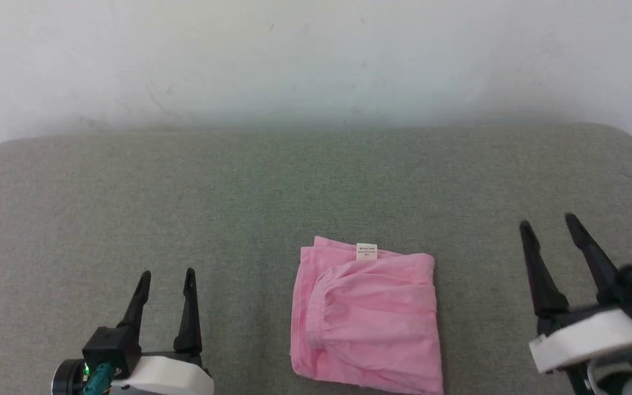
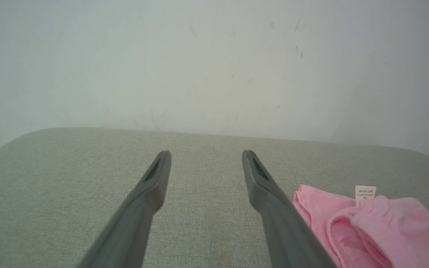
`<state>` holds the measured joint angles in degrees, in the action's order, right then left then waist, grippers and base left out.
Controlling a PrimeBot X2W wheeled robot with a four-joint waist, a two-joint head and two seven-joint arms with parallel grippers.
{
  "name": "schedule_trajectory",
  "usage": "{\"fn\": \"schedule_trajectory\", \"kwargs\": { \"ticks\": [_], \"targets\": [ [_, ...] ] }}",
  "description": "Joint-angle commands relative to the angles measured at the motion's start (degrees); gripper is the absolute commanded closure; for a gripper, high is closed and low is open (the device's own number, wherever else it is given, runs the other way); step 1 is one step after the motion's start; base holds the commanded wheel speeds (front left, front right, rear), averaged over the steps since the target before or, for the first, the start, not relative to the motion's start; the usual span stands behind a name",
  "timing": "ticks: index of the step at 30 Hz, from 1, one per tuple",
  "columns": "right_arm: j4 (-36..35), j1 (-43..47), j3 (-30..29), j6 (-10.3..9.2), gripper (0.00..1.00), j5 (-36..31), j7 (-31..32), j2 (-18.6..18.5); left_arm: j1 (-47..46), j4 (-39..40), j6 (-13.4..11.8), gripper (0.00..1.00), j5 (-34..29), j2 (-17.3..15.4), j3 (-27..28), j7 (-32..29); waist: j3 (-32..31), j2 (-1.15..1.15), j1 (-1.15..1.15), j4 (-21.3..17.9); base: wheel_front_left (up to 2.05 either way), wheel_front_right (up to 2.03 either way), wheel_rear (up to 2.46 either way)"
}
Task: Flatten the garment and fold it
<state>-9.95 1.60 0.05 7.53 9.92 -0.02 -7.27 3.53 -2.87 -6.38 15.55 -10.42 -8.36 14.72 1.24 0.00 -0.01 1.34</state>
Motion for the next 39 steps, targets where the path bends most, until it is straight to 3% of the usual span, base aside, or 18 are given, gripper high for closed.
{"fn": "schedule_trajectory", "kwargs": {
  "ticks": [1,10,17,21,29,33,39],
  "targets": [
    [-0.48,1.90,-1.20,-0.04,0.00,0.17,-0.94,0.94,0.92,-0.26,-0.34,0.00,0.53,0.10,0.32,0.28,-0.26,0.00,0.01,-0.19,0.00,0.00,0.00],
    [1.76,7.40,-7.93,-0.04,0.00,5.21,-1.50,3.79,1.39,-0.76,-0.52,0.00,1.55,-0.13,1.09,0.28,-0.82,0.00,0.01,-0.66,0.00,0.00,0.00],
    [12.04,4.81,-20.08,-0.04,0.00,16.87,8.98,2.39,1.07,-1.10,-0.50,0.00,1.90,0.01,1.09,0.28,-0.56,0.00,0.01,-0.09,0.00,0.00,0.00],
    [18.21,2.50,-22.20,-0.04,0.00,23.91,19.65,1.04,0.81,-0.94,-0.49,0.00,2.00,0.32,1.08,0.28,-0.24,0.00,0.01,0.85,0.00,0.00,0.00],
    [29.00,-3.85,-19.60,-0.04,0.00,42.76,42.20,4.09,0.05,-1.40,-0.22,0.00,2.00,1.38,0.98,0.28,0.54,0.00,0.01,3.32,0.00,0.00,0.00],
    [34.08,-7.03,-14.30,-0.04,0.00,49.46,44.46,4.34,-0.61,-1.72,0.16,0.00,1.80,1.70,0.86,0.28,1.13,0.00,0.01,4.55,0.00,0.00,0.00],
    [40.54,-11.08,-4.25,-0.04,0.00,57.23,40.03,4.37,-1.19,-2.29,0.20,0.00,1.81,2.21,1.24,0.28,1.44,0.00,0.01,5.44,0.00,0.00,0.00]
  ]
}}
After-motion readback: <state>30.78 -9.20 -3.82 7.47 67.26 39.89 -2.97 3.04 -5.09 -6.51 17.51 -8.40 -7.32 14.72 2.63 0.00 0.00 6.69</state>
